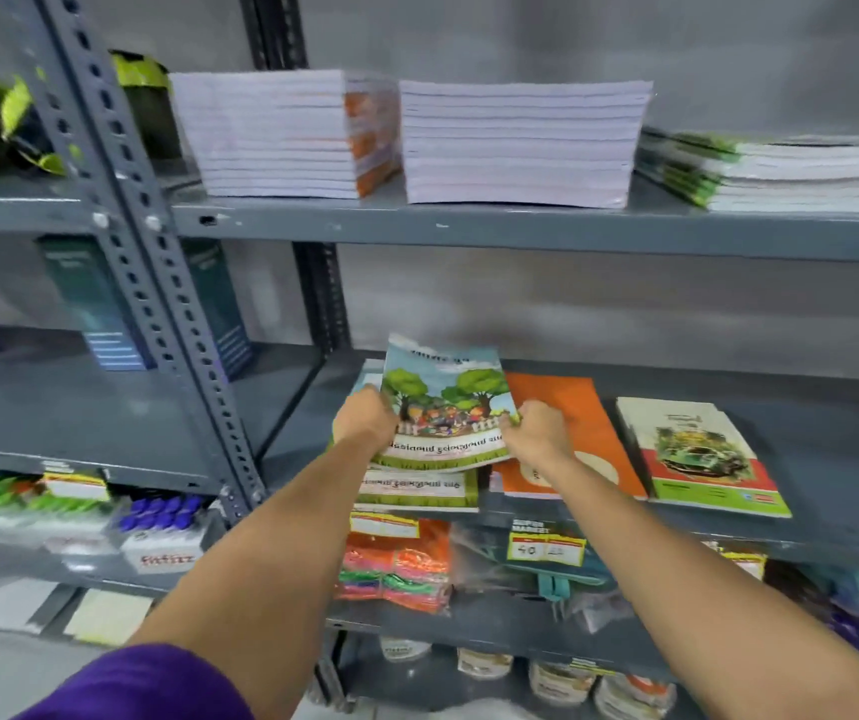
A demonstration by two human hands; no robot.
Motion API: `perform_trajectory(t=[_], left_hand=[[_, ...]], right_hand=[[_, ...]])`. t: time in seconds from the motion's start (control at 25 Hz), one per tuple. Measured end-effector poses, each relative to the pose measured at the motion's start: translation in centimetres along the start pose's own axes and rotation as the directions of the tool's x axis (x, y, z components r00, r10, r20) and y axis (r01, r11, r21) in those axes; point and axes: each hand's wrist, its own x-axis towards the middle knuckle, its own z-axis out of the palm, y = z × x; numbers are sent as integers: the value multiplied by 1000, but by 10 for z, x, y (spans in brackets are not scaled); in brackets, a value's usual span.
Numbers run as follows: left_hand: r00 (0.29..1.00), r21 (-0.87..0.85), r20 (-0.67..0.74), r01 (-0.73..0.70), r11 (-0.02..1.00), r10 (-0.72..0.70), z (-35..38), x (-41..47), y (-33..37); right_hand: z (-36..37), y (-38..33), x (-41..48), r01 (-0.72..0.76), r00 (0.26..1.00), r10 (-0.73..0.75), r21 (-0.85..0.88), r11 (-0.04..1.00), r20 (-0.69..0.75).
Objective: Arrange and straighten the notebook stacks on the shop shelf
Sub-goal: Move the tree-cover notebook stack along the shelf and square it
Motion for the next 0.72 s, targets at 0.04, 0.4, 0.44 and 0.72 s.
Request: perform_trajectory(t=[0.04,0.4,0.44,0.72], left_hand=[[1000,16,13,12,1000,-12,-1,1,-14],[994,194,84,46,980,-63,7,7,-61],[994,165,72,69,984,-82,7,10,-61],[982,65,115,143,988,-150,10,28,-55]], right_hand=[[10,-8,-3,6,999,-4,-58,998,33],[44,-38,-8,10,980,74,-417,909,184],[43,-40,-5,9,978,78,-415,910,194],[52,-50,14,-13,940,139,-374,927,310]])
